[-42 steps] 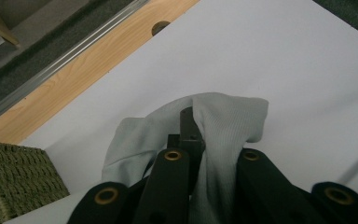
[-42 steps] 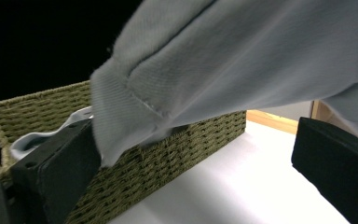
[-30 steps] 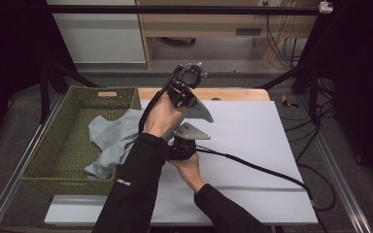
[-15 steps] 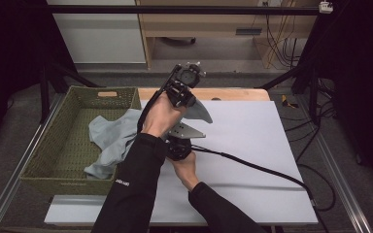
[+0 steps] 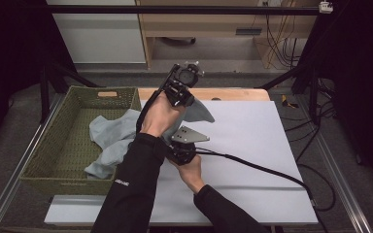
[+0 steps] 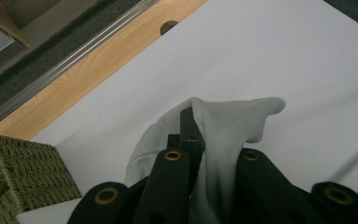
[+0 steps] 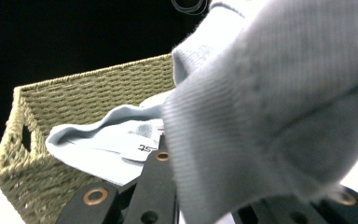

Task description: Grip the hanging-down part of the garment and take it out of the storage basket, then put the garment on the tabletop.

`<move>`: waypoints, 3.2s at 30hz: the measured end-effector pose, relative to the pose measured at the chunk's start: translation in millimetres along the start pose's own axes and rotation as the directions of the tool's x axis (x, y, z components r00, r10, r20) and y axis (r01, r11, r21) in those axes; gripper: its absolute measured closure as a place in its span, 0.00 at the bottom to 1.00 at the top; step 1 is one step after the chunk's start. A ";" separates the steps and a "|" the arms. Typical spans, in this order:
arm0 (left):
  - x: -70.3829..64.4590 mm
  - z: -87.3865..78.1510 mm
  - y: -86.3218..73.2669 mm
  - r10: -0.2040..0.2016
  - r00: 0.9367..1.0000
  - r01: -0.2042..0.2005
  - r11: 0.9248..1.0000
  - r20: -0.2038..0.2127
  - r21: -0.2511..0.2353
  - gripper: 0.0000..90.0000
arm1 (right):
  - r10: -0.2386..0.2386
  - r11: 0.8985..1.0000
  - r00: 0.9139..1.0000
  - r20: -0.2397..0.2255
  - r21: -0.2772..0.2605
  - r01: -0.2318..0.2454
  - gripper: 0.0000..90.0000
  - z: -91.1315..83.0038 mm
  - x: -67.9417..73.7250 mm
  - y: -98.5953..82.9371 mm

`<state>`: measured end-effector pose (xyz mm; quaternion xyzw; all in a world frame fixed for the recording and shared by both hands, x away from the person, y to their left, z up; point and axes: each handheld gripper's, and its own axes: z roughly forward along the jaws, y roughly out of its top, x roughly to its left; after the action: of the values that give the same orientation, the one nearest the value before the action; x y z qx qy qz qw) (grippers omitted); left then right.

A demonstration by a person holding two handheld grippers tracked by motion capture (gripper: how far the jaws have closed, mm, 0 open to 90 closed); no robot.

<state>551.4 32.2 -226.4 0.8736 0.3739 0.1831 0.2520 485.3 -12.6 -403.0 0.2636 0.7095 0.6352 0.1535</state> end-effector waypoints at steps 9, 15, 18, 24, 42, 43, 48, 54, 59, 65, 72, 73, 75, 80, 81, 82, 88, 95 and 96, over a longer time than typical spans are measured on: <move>-2.8 2.1 1.6 0.001 1.000 -0.001 1.000 0.006 -0.004 0.95 | -0.026 1.000 1.000 -0.007 0.009 0.026 0.94 -23.0 -2.7 -3.8; -5.4 2.3 3.2 0.004 1.000 -0.004 1.000 0.009 -0.007 0.95 | -0.032 0.999 0.999 0.002 0.021 0.032 0.94 -43.8 -6.8 -1.5; -6.4 2.5 4.0 0.021 1.000 -0.021 1.000 0.007 0.004 0.95 | -0.090 0.996 0.996 -0.004 0.013 0.090 0.94 -53.6 -13.0 -2.5; -7.5 2.6 3.5 0.011 1.000 -0.011 1.000 0.010 -0.009 0.95 | -0.118 0.993 0.993 -0.003 0.006 0.118 0.94 -73.2 -16.4 -0.7; -15.6 9.8 6.4 0.026 0.999 -0.026 1.000 0.036 0.001 0.95 | -0.121 0.993 0.990 0.069 -0.003 0.121 0.94 -143.5 -45.8 9.3; -16.7 10.2 7.3 0.034 0.999 -0.034 0.999 0.042 0.008 0.95 | -0.112 0.994 0.991 0.074 -0.004 0.113 0.94 -147.8 -47.7 10.8; -23.6 12.5 9.7 0.048 0.998 -0.048 0.999 0.048 0.006 0.95 | -0.141 0.990 0.985 0.104 0.001 0.142 0.94 -165.0 -55.3 14.6; -26.7 15.2 10.7 0.057 0.996 -0.057 0.998 0.064 0.004 0.95 | -0.106 0.993 0.984 0.141 -0.036 0.112 0.94 -185.1 -66.0 20.7; -30.4 16.7 12.4 0.063 0.996 -0.064 0.998 0.065 0.001 0.95 | -0.110 0.992 0.981 0.162 -0.041 0.118 0.93 -186.8 -66.7 17.5; -30.4 17.1 11.7 0.059 0.997 -0.059 0.998 0.048 -0.002 0.95 | -0.091 0.996 0.985 0.144 -0.010 0.093 0.77 -177.7 -65.4 4.5; -23.3 19.9 5.6 0.039 0.998 -0.039 0.999 0.042 -0.001 0.95 | -0.117 0.993 0.982 0.151 0.017 0.116 0.22 -175.2 -63.9 -12.8; -22.1 20.6 4.7 0.039 0.998 -0.039 0.999 0.040 0.000 0.95 | -0.118 0.993 0.979 0.167 0.024 0.115 0.14 -178.0 -64.4 -13.9; -20.1 22.1 3.1 0.035 0.998 -0.035 0.999 0.045 0.004 0.95 | -0.087 0.996 0.980 0.177 0.013 0.086 0.07 -183.9 -65.6 -14.0; -18.0 26.7 -3.6 0.027 0.997 -0.026 1.000 0.068 -0.007 0.95 | -0.064 0.997 0.970 0.233 -0.026 0.072 0.03 -200.3 -73.0 -14.8; -18.9 27.7 -5.2 0.025 0.997 -0.025 1.000 0.067 -0.006 0.95 | -0.064 0.997 0.966 0.251 -0.024 0.073 0.02 -203.1 -75.2 -16.1; -18.9 28.3 -6.3 0.031 0.997 -0.031 1.000 0.072 0.001 0.95 | -0.061 0.997 0.963 0.264 -0.029 0.071 0.02 -206.3 -77.3 -17.9; -21.9 37.5 -14.7 0.032 0.995 -0.032 0.999 0.094 0.004 0.95 | -0.017 0.999 0.956 0.292 -0.038 0.030 0.01 -219.7 -87.2 -29.2; -25.3 46.2 -28.4 0.027 0.991 -0.026 1.000 0.132 -0.015 0.95 | -0.016 0.999 0.944 0.330 -0.040 0.031 0.01 -232.8 -93.7 -35.4; -26.1 47.4 -31.8 0.026 0.989 -0.023 0.999 0.143 -0.024 0.95 | -0.025 0.998 0.944 0.330 -0.043 0.041 0.01 -234.0 -94.6 -36.1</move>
<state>540.6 17.3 -286.3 0.8863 0.3419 0.1273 0.2854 426.5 -260.4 -415.4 0.3503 0.6625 0.5967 0.2870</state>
